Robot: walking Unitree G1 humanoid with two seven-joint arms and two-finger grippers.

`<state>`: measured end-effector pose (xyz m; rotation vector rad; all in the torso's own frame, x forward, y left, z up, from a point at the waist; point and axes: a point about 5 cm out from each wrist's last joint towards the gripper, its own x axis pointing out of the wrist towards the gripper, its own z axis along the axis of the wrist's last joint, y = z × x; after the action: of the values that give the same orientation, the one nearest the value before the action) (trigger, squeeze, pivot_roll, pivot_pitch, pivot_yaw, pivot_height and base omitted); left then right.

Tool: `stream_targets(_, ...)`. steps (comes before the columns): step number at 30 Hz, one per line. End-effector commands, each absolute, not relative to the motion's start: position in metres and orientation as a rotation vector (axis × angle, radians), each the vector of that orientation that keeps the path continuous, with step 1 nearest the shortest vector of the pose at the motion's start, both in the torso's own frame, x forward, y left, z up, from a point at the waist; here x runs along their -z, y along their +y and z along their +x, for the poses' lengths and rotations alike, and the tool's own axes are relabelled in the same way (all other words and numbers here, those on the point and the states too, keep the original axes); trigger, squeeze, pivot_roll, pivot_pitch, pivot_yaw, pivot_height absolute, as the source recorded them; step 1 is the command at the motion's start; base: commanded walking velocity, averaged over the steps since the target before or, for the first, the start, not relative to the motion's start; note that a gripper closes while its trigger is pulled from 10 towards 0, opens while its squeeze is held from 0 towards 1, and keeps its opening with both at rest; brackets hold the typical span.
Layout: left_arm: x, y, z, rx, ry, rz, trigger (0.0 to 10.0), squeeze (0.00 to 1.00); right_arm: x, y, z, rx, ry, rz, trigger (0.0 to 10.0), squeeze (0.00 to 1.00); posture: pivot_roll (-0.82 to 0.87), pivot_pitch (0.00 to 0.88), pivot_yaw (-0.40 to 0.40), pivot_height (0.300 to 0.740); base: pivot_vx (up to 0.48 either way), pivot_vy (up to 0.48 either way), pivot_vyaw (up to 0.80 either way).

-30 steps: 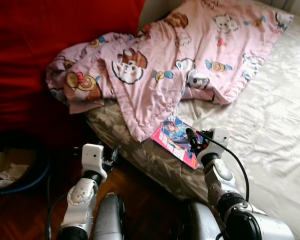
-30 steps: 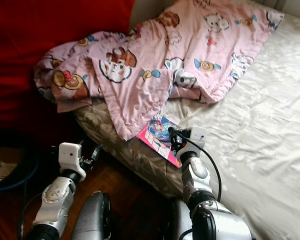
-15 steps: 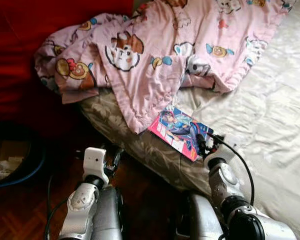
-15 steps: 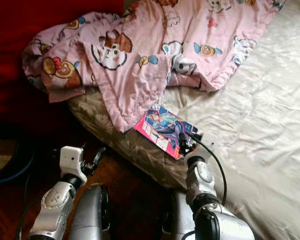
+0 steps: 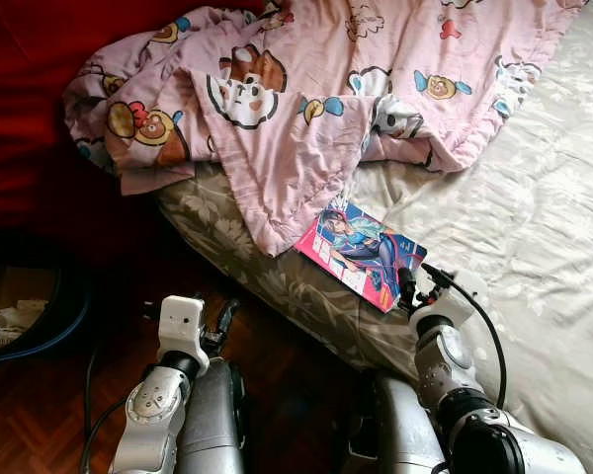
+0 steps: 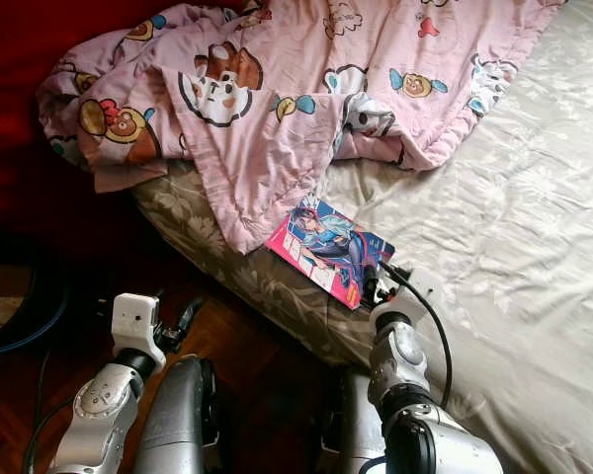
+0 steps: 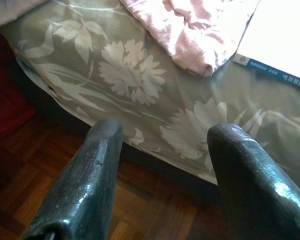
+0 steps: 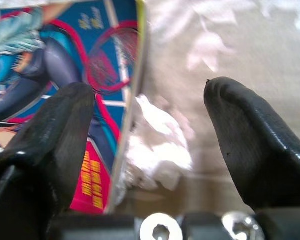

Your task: Clean up the room

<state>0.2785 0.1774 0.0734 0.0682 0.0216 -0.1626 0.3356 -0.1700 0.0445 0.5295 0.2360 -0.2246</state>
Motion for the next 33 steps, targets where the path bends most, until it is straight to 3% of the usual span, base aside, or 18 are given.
stream_targets(1, -0.066, 0.177, 0.273, 0.172, 0.063, 0.069, 10.0, 0.0, -0.031, -0.172, 0.325, 0.263, 0.285, 0.562, 10.0, 0.0, 0.21, 0.363, -0.028, 0.608, 0.0, 0.0, 0.0)
stream_targets(10, -0.066, 0.175, 0.274, 0.19, 0.068, 0.088, 10.0, 0.0, -0.021, -0.164, 0.32, 0.22, 0.342, 0.622, 10.0, 0.0, 0.21, 0.354, -0.021, 0.608, 0.0, 0.0, 0.0)
stream_targets(11, -0.066, 0.175, 0.274, 0.191, 0.068, 0.09, 10.0, 0.0, -0.021, -0.163, 0.32, 0.208, 0.341, 0.63, 3.3, 0.0, 0.21, 0.354, -0.02, 0.608, 0.0, 0.0, 0.0)
stream_targets(12, -0.066, 0.175, 0.275, 0.192, 0.069, 0.091, 10.0, 0.0, -0.022, -0.162, 0.32, 0.203, 0.34, 0.634, 0.0, 0.0, 0.21, 0.354, -0.02, 0.608, 0.0, 0.0, 0.0)
stream_targets(33, -0.065, 0.169, 0.279, 0.208, 0.077, 0.1, 10.0, 0.0, -0.021, -0.159, 0.319, 0.153, 0.351, 0.593, 0.0, 0.0, 0.2, 0.34, -0.018, 0.608, 0.0, 0.0, 0.0)
